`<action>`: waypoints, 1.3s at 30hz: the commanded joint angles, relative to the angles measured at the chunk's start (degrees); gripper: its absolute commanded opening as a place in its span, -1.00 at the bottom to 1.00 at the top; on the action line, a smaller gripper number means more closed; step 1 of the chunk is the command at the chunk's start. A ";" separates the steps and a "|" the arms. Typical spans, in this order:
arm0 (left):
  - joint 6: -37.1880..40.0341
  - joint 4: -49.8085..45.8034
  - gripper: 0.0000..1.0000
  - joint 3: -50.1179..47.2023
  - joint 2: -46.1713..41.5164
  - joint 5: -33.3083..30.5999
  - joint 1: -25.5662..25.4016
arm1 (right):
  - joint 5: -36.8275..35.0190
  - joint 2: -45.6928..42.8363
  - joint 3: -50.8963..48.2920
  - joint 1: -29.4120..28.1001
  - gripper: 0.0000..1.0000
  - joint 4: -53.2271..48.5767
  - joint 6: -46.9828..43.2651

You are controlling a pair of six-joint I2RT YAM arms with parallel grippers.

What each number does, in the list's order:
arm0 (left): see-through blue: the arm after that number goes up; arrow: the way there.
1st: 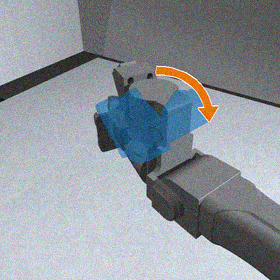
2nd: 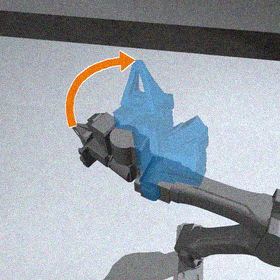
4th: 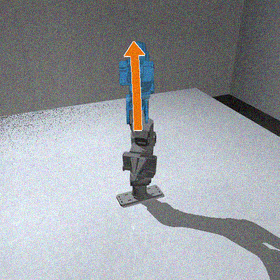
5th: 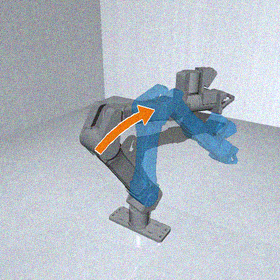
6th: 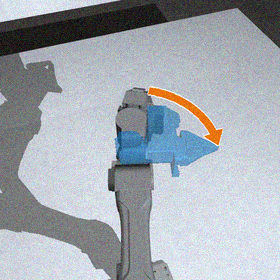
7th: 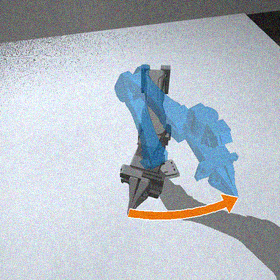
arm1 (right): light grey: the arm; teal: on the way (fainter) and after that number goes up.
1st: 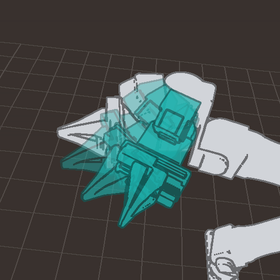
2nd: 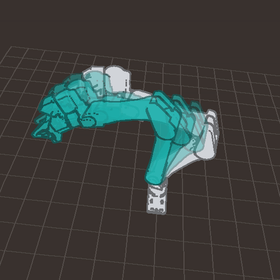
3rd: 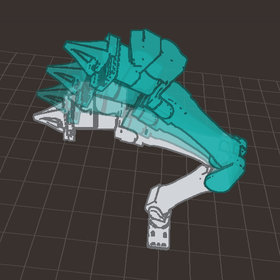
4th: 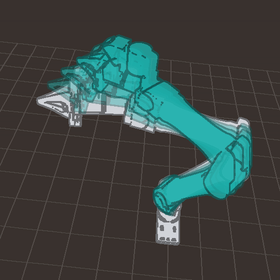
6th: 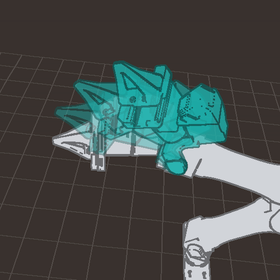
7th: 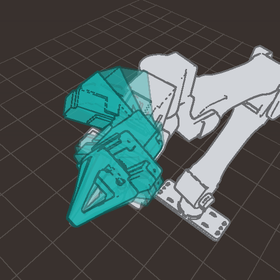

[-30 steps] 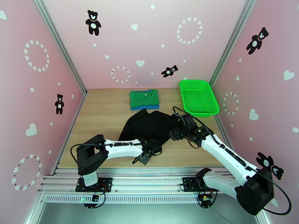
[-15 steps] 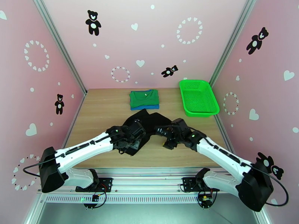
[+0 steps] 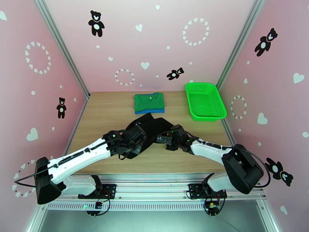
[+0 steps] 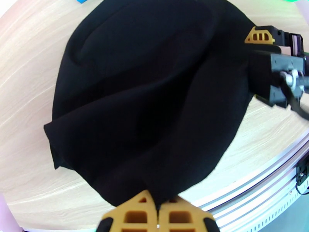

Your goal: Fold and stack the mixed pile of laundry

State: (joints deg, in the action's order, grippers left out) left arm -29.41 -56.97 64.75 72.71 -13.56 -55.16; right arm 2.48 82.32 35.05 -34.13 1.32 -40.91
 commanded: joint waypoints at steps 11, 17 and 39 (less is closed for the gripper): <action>0.15 -6.29 -1.00 6.09 -5.46 -5.94 0.45 | -4.25 -10.47 5.25 1.73 -1.00 -5.09 1.64; 2.86 -10.79 -1.00 20.00 -6.20 -9.26 0.73 | -3.15 -26.48 21.42 0.36 -1.00 -27.97 -0.92; 4.19 -24.46 -1.00 45.02 -11.87 7.72 0.38 | -3.53 -26.52 68.34 -10.75 -1.00 -75.16 -6.48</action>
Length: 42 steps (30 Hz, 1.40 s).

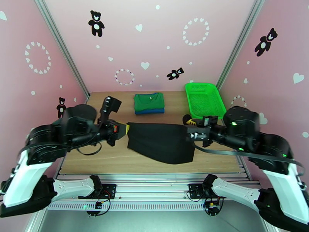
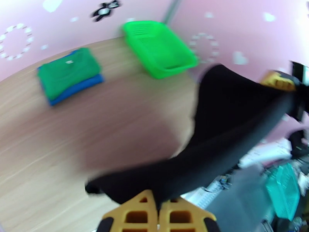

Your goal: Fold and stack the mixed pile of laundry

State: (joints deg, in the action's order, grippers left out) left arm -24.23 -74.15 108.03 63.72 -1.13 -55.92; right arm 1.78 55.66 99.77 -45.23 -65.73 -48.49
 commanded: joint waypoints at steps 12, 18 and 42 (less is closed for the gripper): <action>-0.73 -10.30 -1.00 7.09 -0.34 -16.21 1.17 | -13.14 9.13 4.61 0.37 -1.00 -10.35 -3.11; -0.86 -13.47 -1.00 12.83 -0.60 -14.71 1.15 | -10.39 9.92 10.31 -0.30 -1.00 -24.15 -4.21; -7.41 -9.97 -1.00 -1.95 -12.68 -7.11 1.17 | 2.82 7.95 11.77 -4.25 -1.00 -33.69 -4.63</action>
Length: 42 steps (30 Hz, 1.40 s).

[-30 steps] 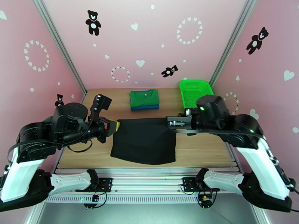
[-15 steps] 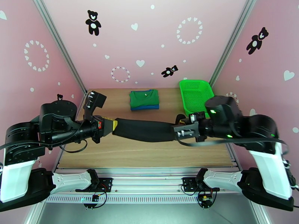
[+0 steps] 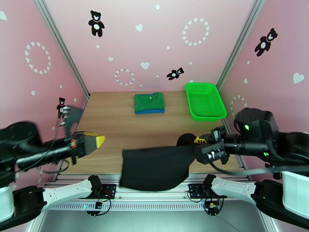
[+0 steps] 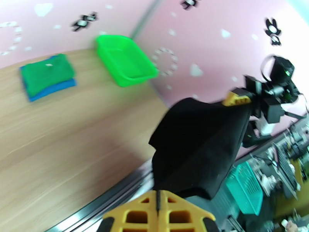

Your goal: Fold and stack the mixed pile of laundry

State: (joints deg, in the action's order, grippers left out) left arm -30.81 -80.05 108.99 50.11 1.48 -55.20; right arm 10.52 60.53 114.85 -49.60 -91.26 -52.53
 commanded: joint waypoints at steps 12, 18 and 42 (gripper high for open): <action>9.83 17.04 0.32 -25.92 9.68 1.36 0.46 | -3.94 21.52 -13.28 8.20 -1.00 5.35 -4.34; 22.29 27.43 0.54 -34.88 20.48 11.56 0.36 | -3.69 21.38 -13.47 10.25 -1.00 6.17 -5.47; 66.69 64.36 0.68 -53.48 37.28 38.76 3.91 | -1.30 12.60 -21.06 11.76 -1.00 9.06 -6.09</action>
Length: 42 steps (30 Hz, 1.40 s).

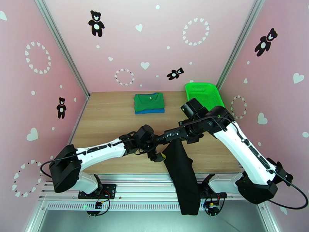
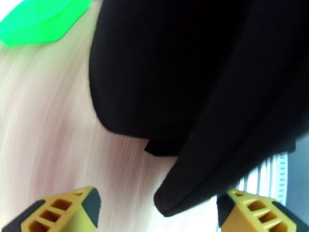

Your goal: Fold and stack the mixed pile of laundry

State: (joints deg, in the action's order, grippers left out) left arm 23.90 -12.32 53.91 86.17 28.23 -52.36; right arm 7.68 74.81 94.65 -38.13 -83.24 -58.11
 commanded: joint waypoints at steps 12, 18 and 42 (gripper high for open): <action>21.96 -18.40 0.49 13.50 13.94 23.44 1.70 | 2.00 -2.14 -1.30 0.90 -1.00 1.13 -0.82; 23.44 -22.62 -0.85 13.86 12.38 23.23 1.73 | 2.07 -2.48 -1.64 1.60 -1.00 1.44 -0.96; 0.82 -40.47 -1.00 17.99 -27.22 -17.72 3.42 | -1.70 -8.90 -3.58 0.02 -1.00 4.45 4.41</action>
State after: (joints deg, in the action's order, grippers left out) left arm 27.59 -45.06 68.18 60.05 12.80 -49.25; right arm 5.63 68.14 87.81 -37.06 -78.11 -55.37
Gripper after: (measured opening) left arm 0.089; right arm 0.063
